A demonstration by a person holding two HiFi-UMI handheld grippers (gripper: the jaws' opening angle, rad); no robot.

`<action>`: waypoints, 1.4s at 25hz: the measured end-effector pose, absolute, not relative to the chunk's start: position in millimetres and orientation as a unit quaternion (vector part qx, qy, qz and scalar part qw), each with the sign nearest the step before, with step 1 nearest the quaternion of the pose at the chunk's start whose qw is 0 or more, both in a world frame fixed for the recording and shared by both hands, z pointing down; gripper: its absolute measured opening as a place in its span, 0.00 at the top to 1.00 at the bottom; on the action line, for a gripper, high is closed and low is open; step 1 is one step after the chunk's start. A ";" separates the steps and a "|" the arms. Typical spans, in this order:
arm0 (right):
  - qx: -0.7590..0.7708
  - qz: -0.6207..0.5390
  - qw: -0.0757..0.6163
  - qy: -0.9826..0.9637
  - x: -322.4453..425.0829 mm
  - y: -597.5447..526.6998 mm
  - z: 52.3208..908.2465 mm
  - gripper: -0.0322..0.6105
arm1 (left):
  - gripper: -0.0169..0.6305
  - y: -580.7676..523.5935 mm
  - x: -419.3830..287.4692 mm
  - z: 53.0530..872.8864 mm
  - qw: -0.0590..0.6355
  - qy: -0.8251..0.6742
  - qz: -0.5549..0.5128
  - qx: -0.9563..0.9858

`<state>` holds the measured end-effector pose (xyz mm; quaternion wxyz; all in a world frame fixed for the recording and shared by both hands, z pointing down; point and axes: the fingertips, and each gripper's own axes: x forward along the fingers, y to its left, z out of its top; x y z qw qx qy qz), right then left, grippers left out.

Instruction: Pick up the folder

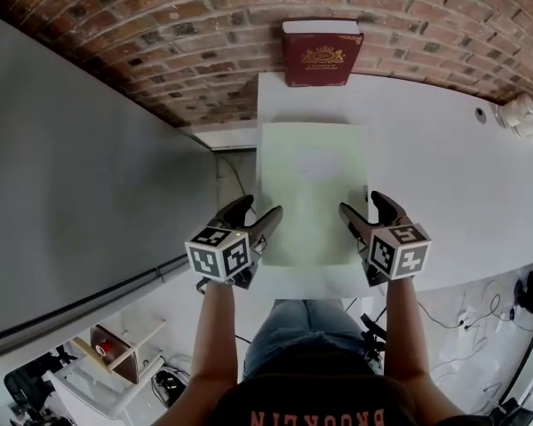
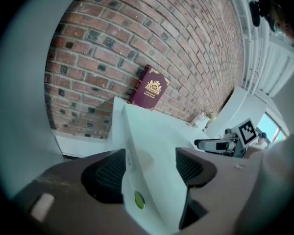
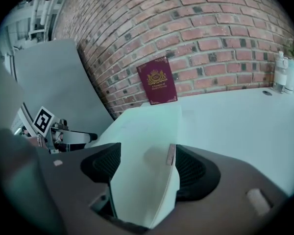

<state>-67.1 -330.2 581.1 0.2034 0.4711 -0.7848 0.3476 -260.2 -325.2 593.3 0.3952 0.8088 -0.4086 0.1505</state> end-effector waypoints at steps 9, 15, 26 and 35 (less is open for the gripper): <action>0.465 0.395 0.218 -0.762 -59.4 -329.8 616.1 0.39 | 0.46 -329.1 -254.0 621.7 0.443 -0.396 0.145 0.791; 0.443 0.428 0.206 -0.760 -61.8 -329.5 623.4 0.39 | 0.46 -328.5 -252.8 630.3 0.469 -0.393 0.138 0.778; 0.418 0.467 0.206 -0.752 -65.3 -327.4 627.2 0.44 | 0.51 -326.7 -250.5 630.7 0.488 -0.385 0.130 0.772; 0.430 0.459 0.198 -0.752 -64.3 -326.2 610.5 0.45 | 0.51 -327.1 -250.2 615.9 0.485 -0.391 0.121 0.773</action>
